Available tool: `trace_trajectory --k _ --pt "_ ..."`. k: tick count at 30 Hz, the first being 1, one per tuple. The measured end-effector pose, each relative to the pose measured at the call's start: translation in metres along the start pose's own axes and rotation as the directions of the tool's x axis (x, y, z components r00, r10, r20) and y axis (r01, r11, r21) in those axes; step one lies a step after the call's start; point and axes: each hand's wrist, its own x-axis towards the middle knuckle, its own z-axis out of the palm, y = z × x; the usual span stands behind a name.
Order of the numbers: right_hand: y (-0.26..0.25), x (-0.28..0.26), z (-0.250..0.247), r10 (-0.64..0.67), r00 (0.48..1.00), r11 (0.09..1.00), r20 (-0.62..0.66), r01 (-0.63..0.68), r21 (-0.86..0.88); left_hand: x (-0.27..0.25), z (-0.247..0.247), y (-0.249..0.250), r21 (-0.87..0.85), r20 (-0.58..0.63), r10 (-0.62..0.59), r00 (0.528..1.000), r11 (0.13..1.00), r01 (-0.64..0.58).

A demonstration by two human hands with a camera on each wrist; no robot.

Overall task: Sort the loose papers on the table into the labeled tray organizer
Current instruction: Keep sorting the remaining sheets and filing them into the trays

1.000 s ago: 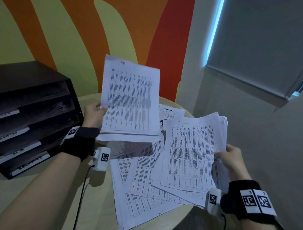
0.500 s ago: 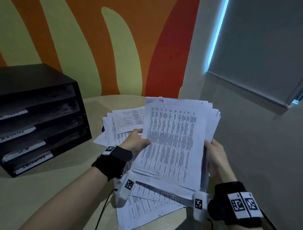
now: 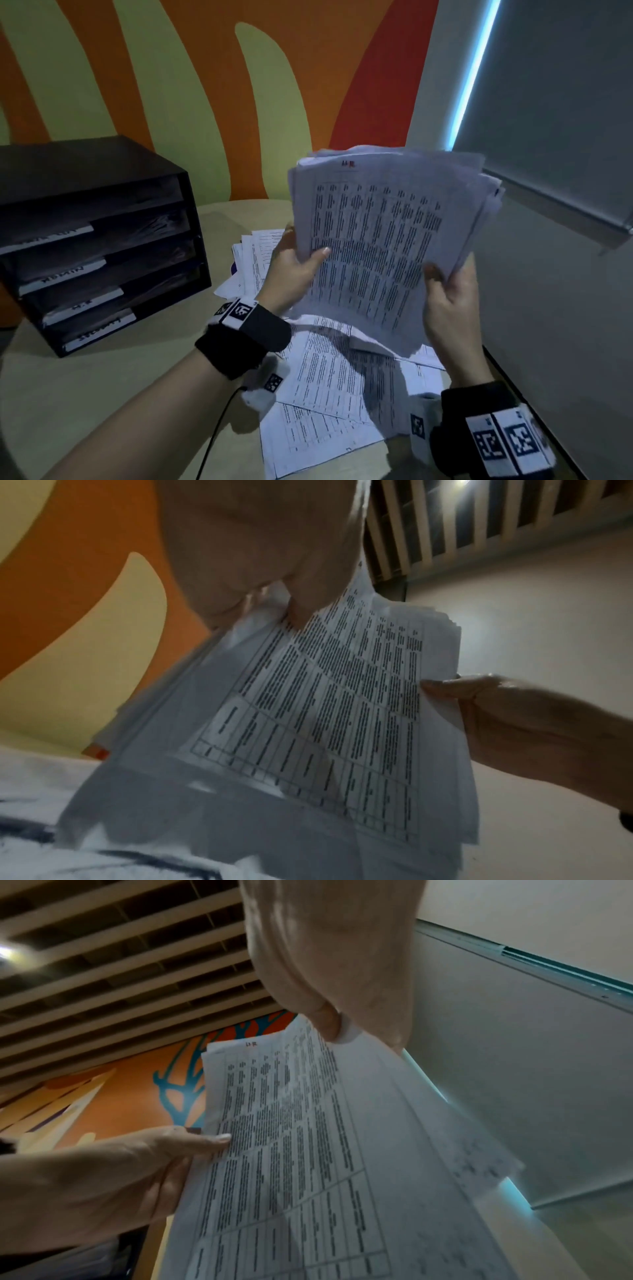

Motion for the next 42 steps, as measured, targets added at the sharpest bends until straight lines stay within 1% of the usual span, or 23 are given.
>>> trace_trajectory --k 2,5,7,9,11,13,14,17,19,21,22,23,25,26,27,28,29,30,31,34,36,39,42 --pt "0.001 -0.004 0.004 0.037 0.998 0.999 0.042 -0.038 0.006 0.002 -0.007 -0.002 -0.027 -0.028 -0.023 0.999 0.999 0.023" --pt "0.007 -0.006 0.005 0.175 0.978 0.984 0.115 -0.176 -0.001 0.004 -0.015 -0.009 -0.144 -0.05 -0.052 0.997 0.989 0.045" --pt "0.007 -0.004 0.003 0.209 0.972 0.978 0.104 -0.209 -0.009 0.003 -0.018 -0.008 -0.141 -0.033 -0.026 0.999 0.99 0.021" --pt "0.001 0.003 0.0 0.133 0.991 0.984 0.004 -0.131 -0.12 0.006 -0.021 -0.002 -0.07 -0.03 0.072 0.997 0.995 -0.074" --pt "-0.013 0.009 -0.004 -0.022 0.998 0.95 -0.067 0.0 -0.313 0.014 -0.027 0.009 0.083 -0.015 0.221 0.975 0.972 -0.219" --pt "-0.025 0.016 -0.003 -0.146 0.989 0.891 -0.038 0.115 -0.439 0.024 -0.035 0.024 0.287 0.049 0.371 0.927 0.884 -0.369" --pt "-0.031 0.019 -0.001 -0.169 0.986 0.867 -0.009 0.144 -0.478 0.029 -0.038 0.03 0.372 0.098 0.424 0.9 0.824 -0.428" --pt "-0.03 0.034 0.014 -0.117 0.985 0.841 0.124 0.165 -0.516 0.035 -0.045 0.051 0.493 0.232 0.512 0.827 0.671 -0.554" --pt "-0.026 0.043 0.023 -0.027 0.984 0.917 0.177 0.095 -0.389 0.034 -0.048 0.061 0.517 0.297 0.508 0.808 0.626 -0.584" --pt "-0.02 0.045 0.034 0.084 0.974 0.98 0.213 -0.042 -0.195 0.033 -0.058 0.061 0.545 0.294 0.475 0.829 0.629 -0.554" --pt "-0.017 0.044 0.038 0.119 0.966 0.986 0.231 -0.087 -0.144 0.032 -0.065 0.057 0.585 0.246 0.455 0.856 0.634 -0.505" --pt "-0.013 0.041 0.042 0.151 0.958 0.984 0.245 -0.122 -0.129 0.03 -0.074 0.051 0.653 0.165 0.424 0.891 0.63 -0.42" --pt "-0.002 0.033 0.049 0.203 0.943 0.979 0.263 -0.186 -0.088 0.022 -0.097 0.033 0.753 -0.071 0.297 0.952 0.643 -0.144" --pt "0.003 0.03 0.053 0.237 0.936 0.971 0.259 -0.232 -0.05 0.017 -0.111 0.023 0.698 -0.216 0.199 0.956 0.716 0.009" --pt "0.009 0.026 0.055 0.277 0.927 0.959 0.253 -0.285 -0.005 0.01 -0.123 0.019 0.564 -0.323 0.08 0.943 0.816 0.124" --pt "0.012 0.023 0.059 0.316 0.917 0.941 0.245 -0.336 0.045 0.006 -0.134 0.014 0.371 -0.377 -0.05 0.925 0.907 0.2" --pt "0.017 0.022 0.062 0.338 0.91 0.926 0.239 -0.367 0.088 0.002 -0.142 0.011 0.18 -0.37 -0.159 0.915 0.954 0.239" --pt "0.018 0.02 0.065 0.345 0.908 0.917 0.237 -0.38 0.12 0.0 -0.148 0.008 0.046 -0.324 -0.217 0.921 0.968 0.245" --pt "0.019 0.019 0.07 0.343 0.909 0.913 0.235 -0.382 0.144 -0.002 -0.154 0.008 -0.013 -0.267 -0.203 0.942 0.978 0.207" --pt "0.018 0.021 0.08 0.32 0.916 0.902 0.242 -0.372 0.217 -0.003 -0.167 0.014 -0.06 -0.219 -0.051 0.974 0.997 0.039" --pt "0.019 0.021 0.085 0.302 0.913 0.908 0.274 -0.364 0.21 -0.002 -0.175 0.016 -0.085 -0.209 -0.029 0.978 0.996 0.012" --pt "0.031 0.016 0.093 0.319 0.883 0.91 0.343 -0.386 0.148 -0.005 -0.182 0.006 -0.076 -0.217 -0.084 0.973 0.995 0.069" --pt "0.048 0.005 0.101 0.413 0.822 0.87 0.393 -0.483 0.096 -0.017 -0.181 -0.019 -0.055 -0.196 -0.187 0.963 0.982 0.179"
